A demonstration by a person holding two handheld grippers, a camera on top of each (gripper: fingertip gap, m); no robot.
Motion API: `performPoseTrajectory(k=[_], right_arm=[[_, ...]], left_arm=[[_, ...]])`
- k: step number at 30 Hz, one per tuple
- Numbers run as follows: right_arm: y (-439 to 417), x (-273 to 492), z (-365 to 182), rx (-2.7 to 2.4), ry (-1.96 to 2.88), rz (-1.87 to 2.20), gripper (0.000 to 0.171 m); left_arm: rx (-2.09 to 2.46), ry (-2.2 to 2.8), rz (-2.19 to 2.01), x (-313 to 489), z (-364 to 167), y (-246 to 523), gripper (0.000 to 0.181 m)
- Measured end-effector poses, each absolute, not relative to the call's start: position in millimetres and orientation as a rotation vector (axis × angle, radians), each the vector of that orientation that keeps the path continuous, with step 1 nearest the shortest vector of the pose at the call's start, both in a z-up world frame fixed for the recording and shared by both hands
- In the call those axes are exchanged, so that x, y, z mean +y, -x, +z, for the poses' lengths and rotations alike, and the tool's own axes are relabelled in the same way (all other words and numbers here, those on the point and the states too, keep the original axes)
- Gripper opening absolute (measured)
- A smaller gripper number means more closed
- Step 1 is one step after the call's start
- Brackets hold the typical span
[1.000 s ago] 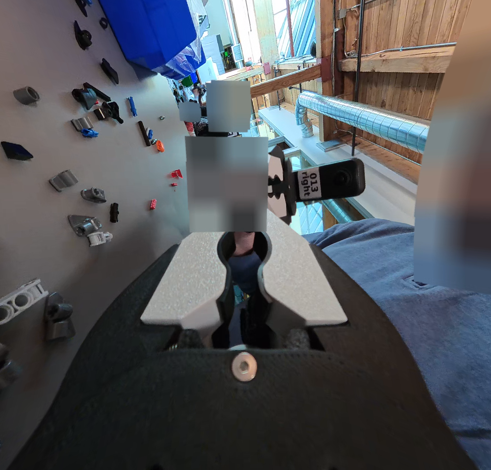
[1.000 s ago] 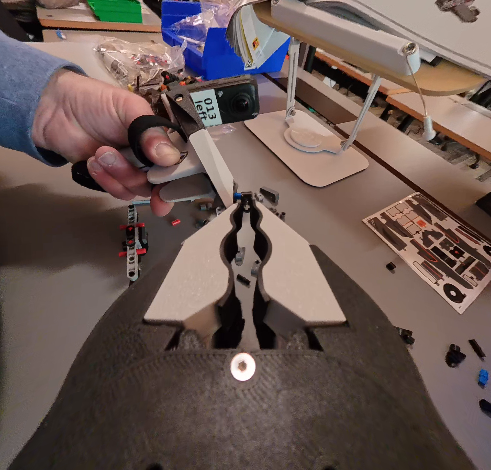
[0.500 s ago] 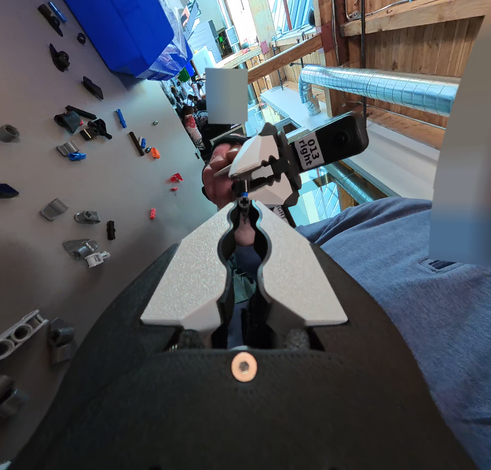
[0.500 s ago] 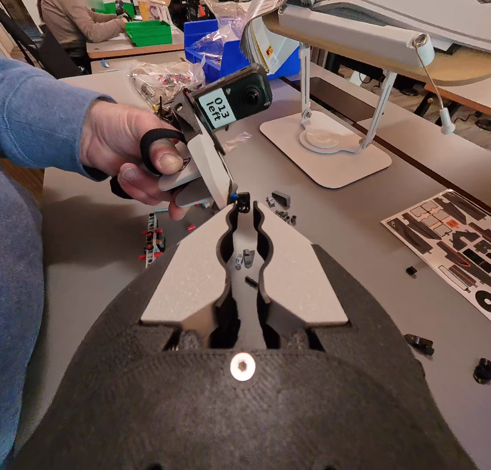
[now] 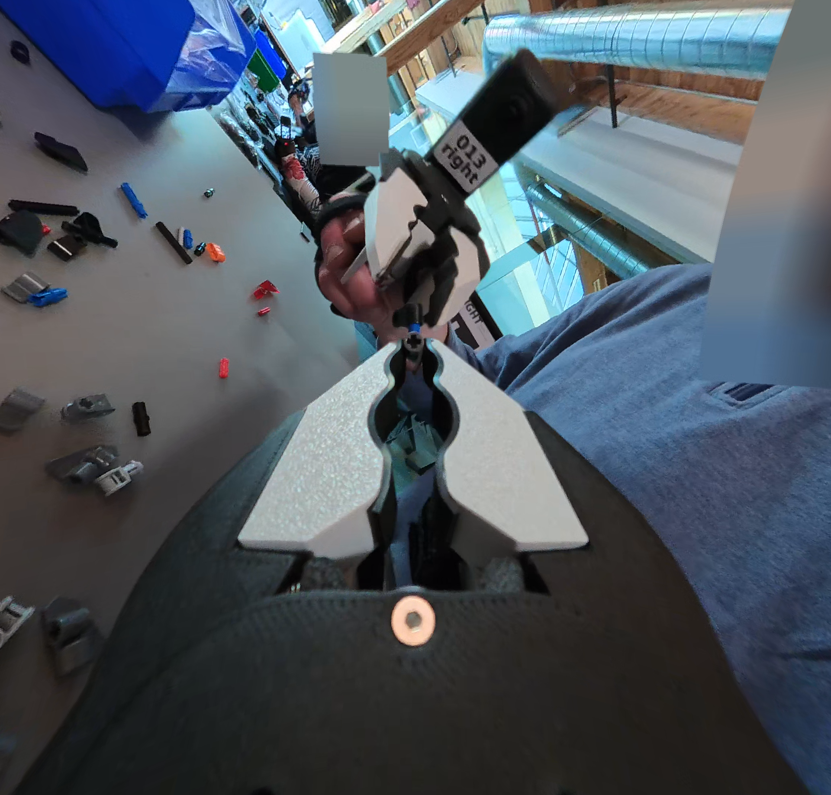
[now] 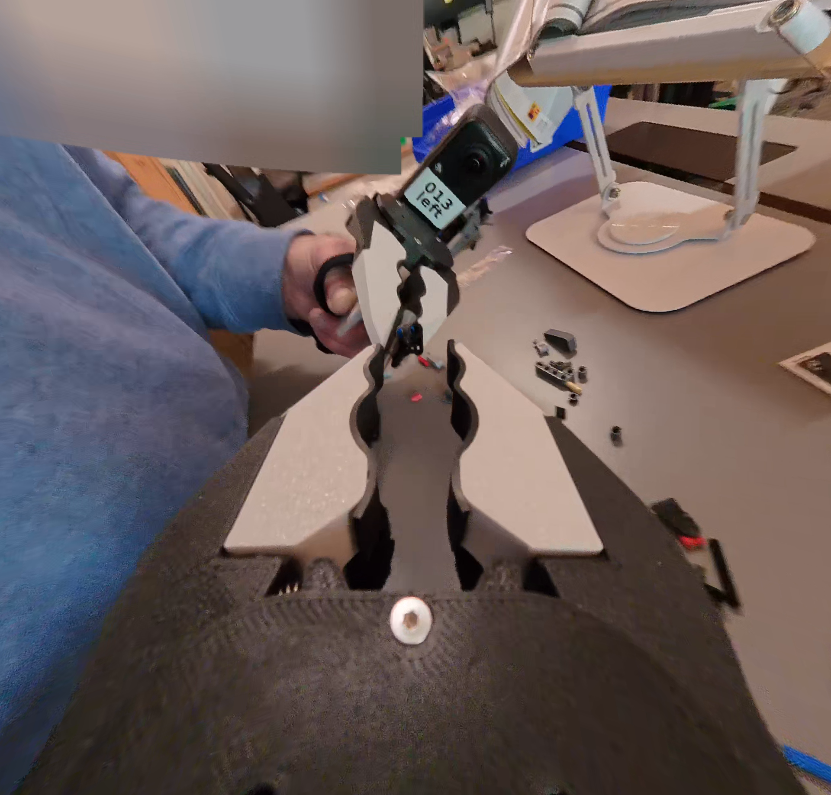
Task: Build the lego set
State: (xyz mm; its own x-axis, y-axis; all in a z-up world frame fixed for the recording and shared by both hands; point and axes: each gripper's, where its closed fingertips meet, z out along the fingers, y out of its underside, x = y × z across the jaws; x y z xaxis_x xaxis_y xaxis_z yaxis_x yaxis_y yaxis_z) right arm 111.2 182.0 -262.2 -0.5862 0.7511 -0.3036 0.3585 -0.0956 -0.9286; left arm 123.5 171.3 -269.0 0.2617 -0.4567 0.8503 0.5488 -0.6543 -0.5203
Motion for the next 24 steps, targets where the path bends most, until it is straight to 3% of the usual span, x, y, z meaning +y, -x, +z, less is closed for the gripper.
performPoseTrajectory(k=[1,9,24], right_arm=[[-113,180,-259,-1.851,1.224,1.814,0.024],[-119,168,-257,-1.911,1.255,2.064,0.005],[-128,163,-263,-2.116,1.314,1.810,0.005]], left_arm=[[-0.068,1.709,-1.521,171,-269,-125,0.006],[0.075,1.759,-1.481,167,-262,-137,0.006],[0.336,2.027,-1.069,168,-271,-143,0.006]])
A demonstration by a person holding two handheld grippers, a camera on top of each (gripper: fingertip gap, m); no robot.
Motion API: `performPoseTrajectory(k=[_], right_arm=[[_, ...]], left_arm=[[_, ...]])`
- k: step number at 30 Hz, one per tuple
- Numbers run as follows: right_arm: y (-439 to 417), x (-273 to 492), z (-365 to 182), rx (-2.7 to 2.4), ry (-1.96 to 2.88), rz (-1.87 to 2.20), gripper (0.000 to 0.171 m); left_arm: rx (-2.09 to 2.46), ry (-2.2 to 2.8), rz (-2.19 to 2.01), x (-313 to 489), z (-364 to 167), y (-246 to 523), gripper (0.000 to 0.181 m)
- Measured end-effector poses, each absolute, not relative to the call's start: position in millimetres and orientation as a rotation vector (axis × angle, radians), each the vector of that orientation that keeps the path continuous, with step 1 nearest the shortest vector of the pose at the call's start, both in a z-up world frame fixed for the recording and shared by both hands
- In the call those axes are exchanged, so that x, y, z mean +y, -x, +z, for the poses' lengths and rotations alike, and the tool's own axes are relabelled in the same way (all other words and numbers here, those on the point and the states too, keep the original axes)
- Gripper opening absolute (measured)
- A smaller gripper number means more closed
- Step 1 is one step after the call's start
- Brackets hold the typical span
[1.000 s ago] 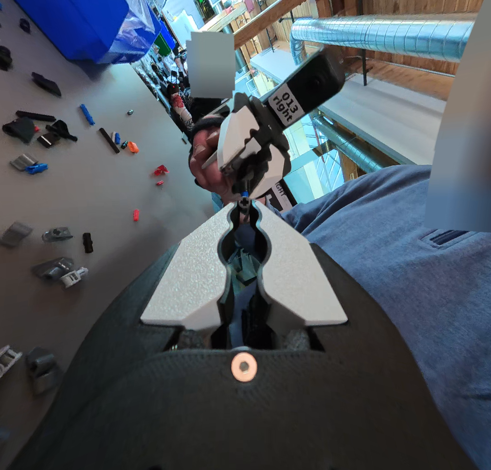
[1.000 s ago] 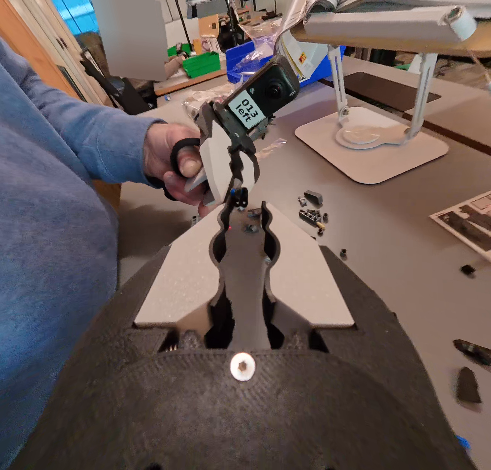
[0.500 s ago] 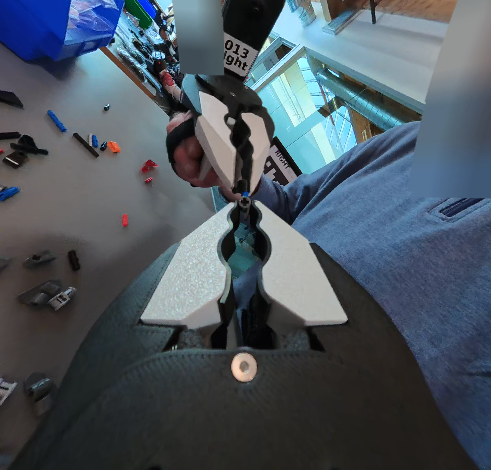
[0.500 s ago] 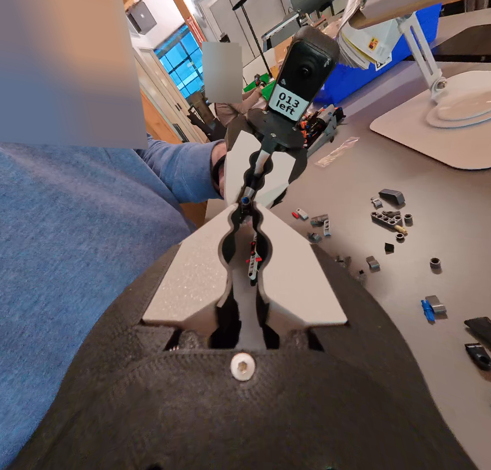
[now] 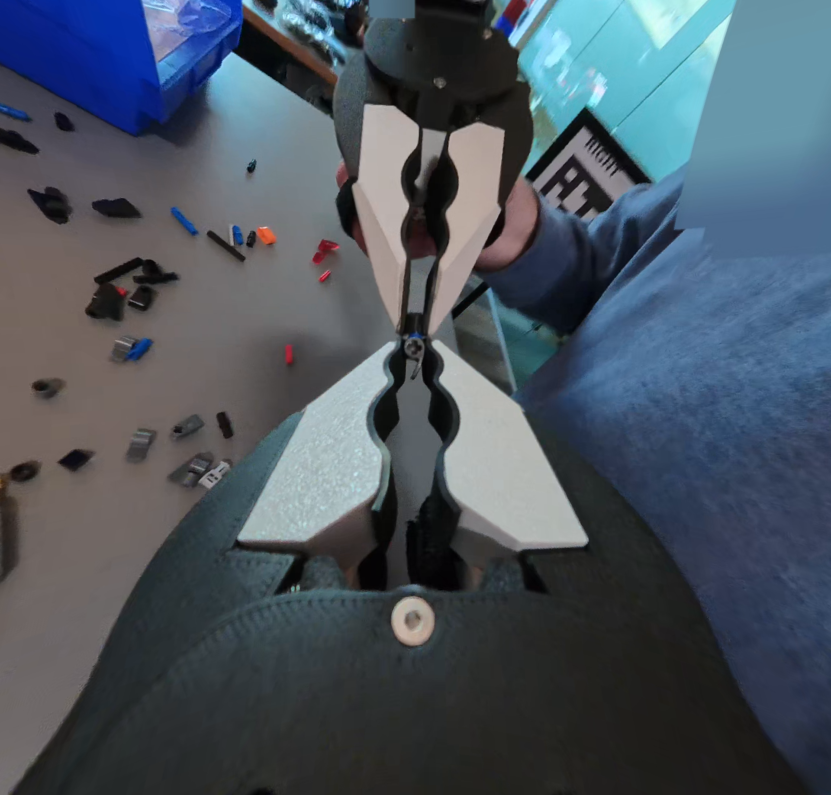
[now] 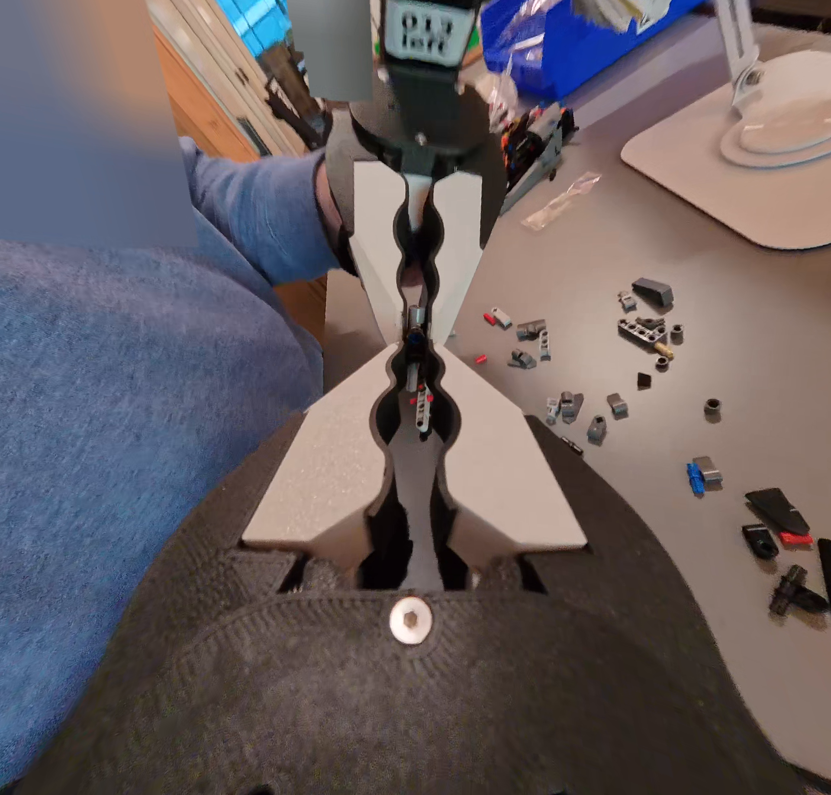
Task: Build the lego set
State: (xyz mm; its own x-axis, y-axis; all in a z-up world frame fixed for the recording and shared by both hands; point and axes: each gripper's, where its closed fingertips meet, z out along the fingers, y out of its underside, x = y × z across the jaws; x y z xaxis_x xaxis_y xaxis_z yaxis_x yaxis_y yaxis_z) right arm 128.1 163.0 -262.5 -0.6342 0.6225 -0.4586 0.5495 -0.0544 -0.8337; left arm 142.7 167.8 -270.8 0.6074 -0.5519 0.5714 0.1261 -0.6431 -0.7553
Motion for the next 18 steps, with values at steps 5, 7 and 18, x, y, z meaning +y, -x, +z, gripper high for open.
performPoseTrajectory(k=[5,7,18], right_arm=[[-128,164,-270,-2.190,1.372,1.687,0.004],[-128,162,-274,-2.215,1.388,1.666,0.004],[-107,179,-253,-2.019,1.338,1.663,0.039]], left_arm=[[0.460,2.134,-0.846,169,-280,-140,0.007],[0.480,2.163,-0.815,168,-284,-140,0.007],[-0.198,1.761,-1.306,180,-264,-106,0.006]])
